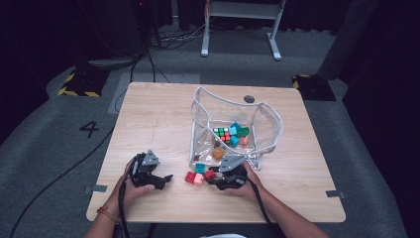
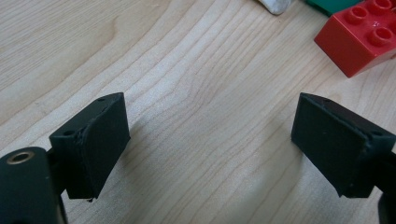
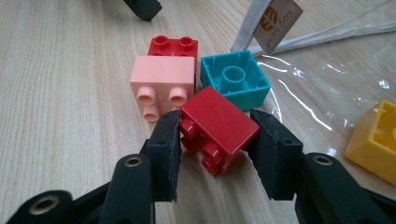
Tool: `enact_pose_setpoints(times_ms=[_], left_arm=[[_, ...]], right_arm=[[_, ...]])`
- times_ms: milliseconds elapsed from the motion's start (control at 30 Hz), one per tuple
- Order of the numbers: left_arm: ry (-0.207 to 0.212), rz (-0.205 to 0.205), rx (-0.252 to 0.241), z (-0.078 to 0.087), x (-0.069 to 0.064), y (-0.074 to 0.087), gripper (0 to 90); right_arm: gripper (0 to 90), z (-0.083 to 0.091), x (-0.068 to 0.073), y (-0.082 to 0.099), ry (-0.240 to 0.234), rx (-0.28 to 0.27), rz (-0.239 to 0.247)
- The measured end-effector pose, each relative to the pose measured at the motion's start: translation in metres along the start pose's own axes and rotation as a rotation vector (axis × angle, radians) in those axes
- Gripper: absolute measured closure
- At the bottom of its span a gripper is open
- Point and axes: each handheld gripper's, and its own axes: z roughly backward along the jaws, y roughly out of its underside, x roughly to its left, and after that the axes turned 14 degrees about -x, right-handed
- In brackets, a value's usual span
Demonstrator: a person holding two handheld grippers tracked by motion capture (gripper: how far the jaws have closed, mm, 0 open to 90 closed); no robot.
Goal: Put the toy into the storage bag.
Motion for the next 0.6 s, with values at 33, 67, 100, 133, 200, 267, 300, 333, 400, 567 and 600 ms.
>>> enact_pose_setpoints(times_ms=[33,67,100,133,200,267,300,333,400,567,600], left_arm=[[-0.003,-0.004,-0.001,0.0,0.0,0.0,11.5],[0.0,0.0,-0.001,0.0,0.0,0.0,11.5],[-0.004,-0.004,-0.001,0.0,0.0,0.0,11.5],[-0.003,-0.004,-0.001,0.0,0.0,0.0,11.5],[-0.001,-0.002,0.0,0.0,0.0,0.0,11.5],[0.0,0.0,0.0,0.0,0.0,0.0,11.5],[0.0,0.0,-0.001,0.0,0.0,0.0,11.5],[0.0,-0.001,-0.001,0.0,0.0,0.0,11.5],[0.0,-0.001,-0.001,0.0,0.0,0.0,11.6],[0.0,-0.001,-0.001,0.0,0.0,0.0,11.6],[-0.002,0.004,-0.002,0.0,0.0,0.0,11.6]], right_arm=[[55.1,0.0,0.0,0.0,-0.003,-0.007,0.013],[55.1,0.001,0.0,0.001,-0.004,-0.002,0.012],[55.1,0.002,0.001,0.001,0.002,0.002,0.007],[55.1,0.004,0.001,0.002,-0.007,-0.006,0.008],[55.1,0.008,0.001,0.002,-0.008,-0.002,0.006],[55.1,0.013,0.001,0.003,-0.004,-0.019,0.011],[55.2,0.016,0.0,0.003,-0.003,-0.02,0.017],[55.2,0.02,0.001,0.003,-0.001,-0.015,0.002],[55.2,0.029,0.003,0.003,0.006,-0.014,0.004],[55.3,0.047,0.005,0.006,0.006,-0.017,0.02],[55.3,0.05,0.005,0.006,0.007,-0.02,0.033]])
